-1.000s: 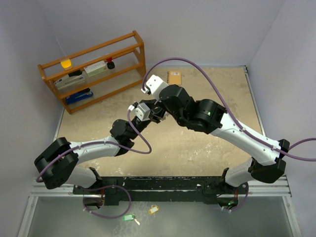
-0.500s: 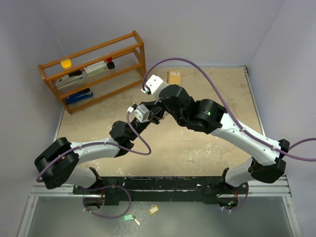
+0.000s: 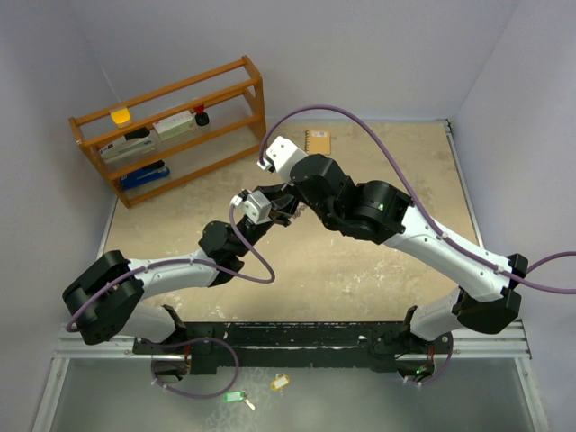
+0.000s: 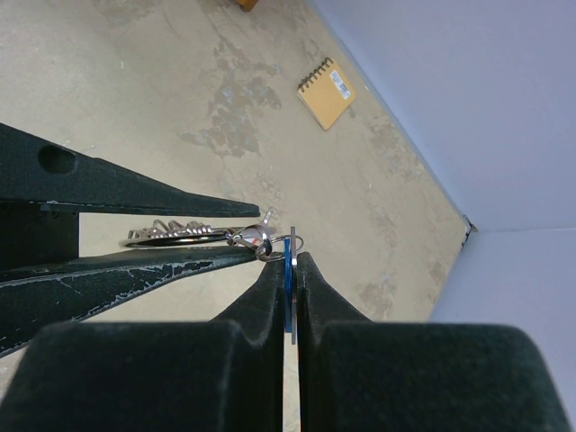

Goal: Remove the keys from the keyring

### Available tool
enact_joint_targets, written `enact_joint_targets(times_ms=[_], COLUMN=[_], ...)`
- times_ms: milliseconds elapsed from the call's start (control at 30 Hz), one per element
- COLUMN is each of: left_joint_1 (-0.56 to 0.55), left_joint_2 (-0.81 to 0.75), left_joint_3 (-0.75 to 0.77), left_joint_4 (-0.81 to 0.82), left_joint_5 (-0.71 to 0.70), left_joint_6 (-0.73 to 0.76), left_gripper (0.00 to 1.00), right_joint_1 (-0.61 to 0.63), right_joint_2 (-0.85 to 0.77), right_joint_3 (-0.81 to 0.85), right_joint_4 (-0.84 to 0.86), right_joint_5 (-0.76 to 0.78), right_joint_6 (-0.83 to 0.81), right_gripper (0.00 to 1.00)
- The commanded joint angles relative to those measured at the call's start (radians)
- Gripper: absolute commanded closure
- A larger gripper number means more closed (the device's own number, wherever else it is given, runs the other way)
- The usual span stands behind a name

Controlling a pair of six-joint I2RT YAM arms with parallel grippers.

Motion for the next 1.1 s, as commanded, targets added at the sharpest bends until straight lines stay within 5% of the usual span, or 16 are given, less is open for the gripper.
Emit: enact_joint_targets(times_ms=[0,567,1067], left_joint_1=[-0.006,-0.012,-0.023], left_joint_2=[-0.005,0.022,0.025], left_joint_3=[0.001,0.004,-0.010], left_joint_4=[0.068,0.097,0.120], left_joint_5=[-0.008,-0.012,-0.019], left_joint_6=[0.010,0.010,0.036], left_gripper=[0.83,0.79,1.00], right_joint_1=[0.008,0.008,0.008], right_joint_2=[-0.034,-0.029,-0.041], right_joint_3=[0.004,0.008,-0.002], right_joint_4=[0.045,0.045,0.054], right_joint_5=[0.009,0.002,0.007], right_joint_6=[-0.005,-0.006,-0.005], right_gripper=[1.00,1.00,1.00])
